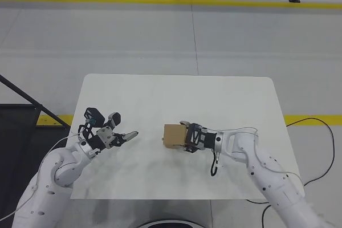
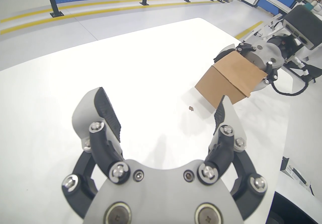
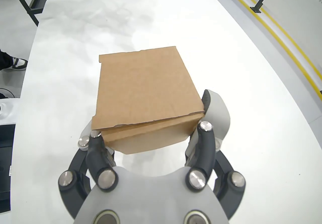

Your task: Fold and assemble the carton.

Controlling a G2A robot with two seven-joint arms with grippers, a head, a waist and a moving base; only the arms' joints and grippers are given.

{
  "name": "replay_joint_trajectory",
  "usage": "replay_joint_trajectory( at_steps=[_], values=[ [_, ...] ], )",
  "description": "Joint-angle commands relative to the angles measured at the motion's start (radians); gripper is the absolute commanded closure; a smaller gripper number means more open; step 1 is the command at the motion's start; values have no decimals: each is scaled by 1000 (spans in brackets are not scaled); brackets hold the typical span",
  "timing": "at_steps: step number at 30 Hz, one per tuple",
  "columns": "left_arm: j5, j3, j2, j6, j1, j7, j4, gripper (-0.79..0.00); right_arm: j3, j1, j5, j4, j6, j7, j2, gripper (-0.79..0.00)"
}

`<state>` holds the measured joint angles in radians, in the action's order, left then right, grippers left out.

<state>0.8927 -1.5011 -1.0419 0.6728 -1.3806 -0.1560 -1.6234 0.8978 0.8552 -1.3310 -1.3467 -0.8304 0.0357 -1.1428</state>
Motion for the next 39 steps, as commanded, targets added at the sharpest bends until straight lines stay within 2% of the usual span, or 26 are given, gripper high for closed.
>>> replay_joint_trajectory(
  at_steps=[1,14,16,17,25,28,31,34,39],
  values=[
    [0,0,0,0,0,0,0,-785,-7,-11,-3,31,-3,-24,-4,0],
    [0,0,0,0,0,0,0,-785,-54,-56,-34,152,-1,-93,-29,0],
    [0,0,0,0,0,0,0,-785,-62,-62,-29,170,-6,-98,-33,-437],
    [0,0,0,0,0,0,0,-785,-66,-65,-28,178,-7,-99,-36,-785],
    [0,0,0,0,0,0,0,-785,-69,-77,-21,203,-3,-126,-45,-785],
    [52,10,-2,-52,-8,7,-20,-785,-33,-56,-24,185,14,-151,-34,-785],
    [90,22,-6,-119,-20,28,-34,-785,25,-19,-25,142,24,-163,-14,-785],
    [106,29,-10,-192,-28,50,-40,-785,118,45,-4,82,85,-182,10,-785],
    [237,60,-24,-454,-51,95,-71,-785,292,194,18,-75,258,-146,48,-785]
  ],
)
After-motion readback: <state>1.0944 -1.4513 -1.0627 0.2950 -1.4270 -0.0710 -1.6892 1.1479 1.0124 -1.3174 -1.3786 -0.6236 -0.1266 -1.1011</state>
